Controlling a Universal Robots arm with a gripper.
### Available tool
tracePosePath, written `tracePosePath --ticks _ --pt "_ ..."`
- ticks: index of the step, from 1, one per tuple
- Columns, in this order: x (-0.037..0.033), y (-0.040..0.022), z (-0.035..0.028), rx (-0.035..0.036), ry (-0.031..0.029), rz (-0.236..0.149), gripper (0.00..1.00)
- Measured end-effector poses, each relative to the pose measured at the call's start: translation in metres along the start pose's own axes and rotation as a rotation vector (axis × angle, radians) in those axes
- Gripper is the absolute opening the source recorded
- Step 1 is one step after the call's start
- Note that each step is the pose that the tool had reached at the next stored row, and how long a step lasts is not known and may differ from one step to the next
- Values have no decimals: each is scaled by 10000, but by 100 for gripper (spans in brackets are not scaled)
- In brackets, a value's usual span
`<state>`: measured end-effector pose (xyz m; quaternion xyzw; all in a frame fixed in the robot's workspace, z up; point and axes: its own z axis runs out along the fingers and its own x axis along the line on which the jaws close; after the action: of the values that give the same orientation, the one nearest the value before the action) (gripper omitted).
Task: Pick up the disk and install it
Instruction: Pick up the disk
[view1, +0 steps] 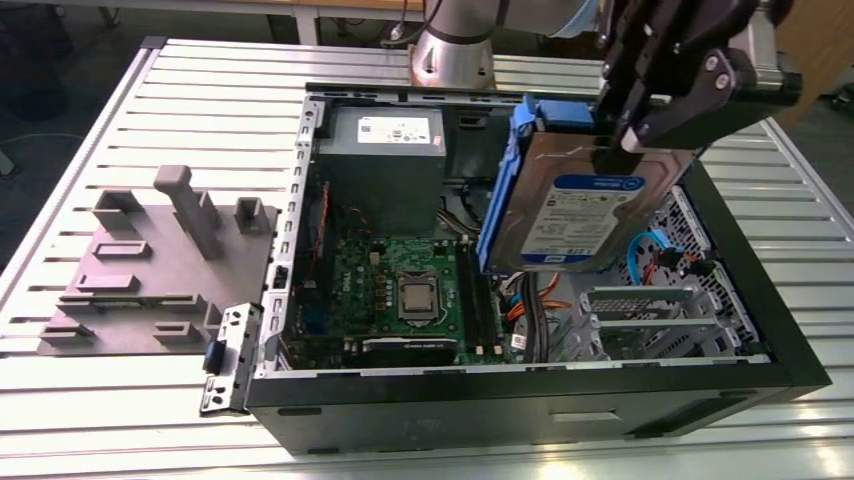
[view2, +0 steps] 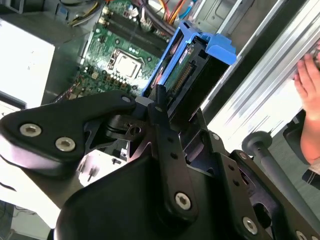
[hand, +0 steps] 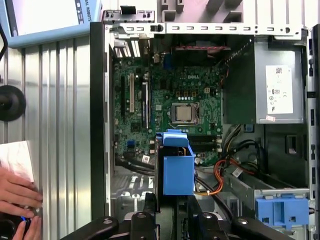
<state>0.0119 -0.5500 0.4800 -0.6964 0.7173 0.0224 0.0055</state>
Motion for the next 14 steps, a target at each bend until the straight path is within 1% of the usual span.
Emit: tracePosePath --ticks 2,4,9,14 --pt "11 -53 -1 -1 1 0 35" --pt "34 -90 -2 -1 0 0 35" --pt "103 -146 -5 -1 0 3 35" --pt "175 -187 -7 -1 1 10 35"
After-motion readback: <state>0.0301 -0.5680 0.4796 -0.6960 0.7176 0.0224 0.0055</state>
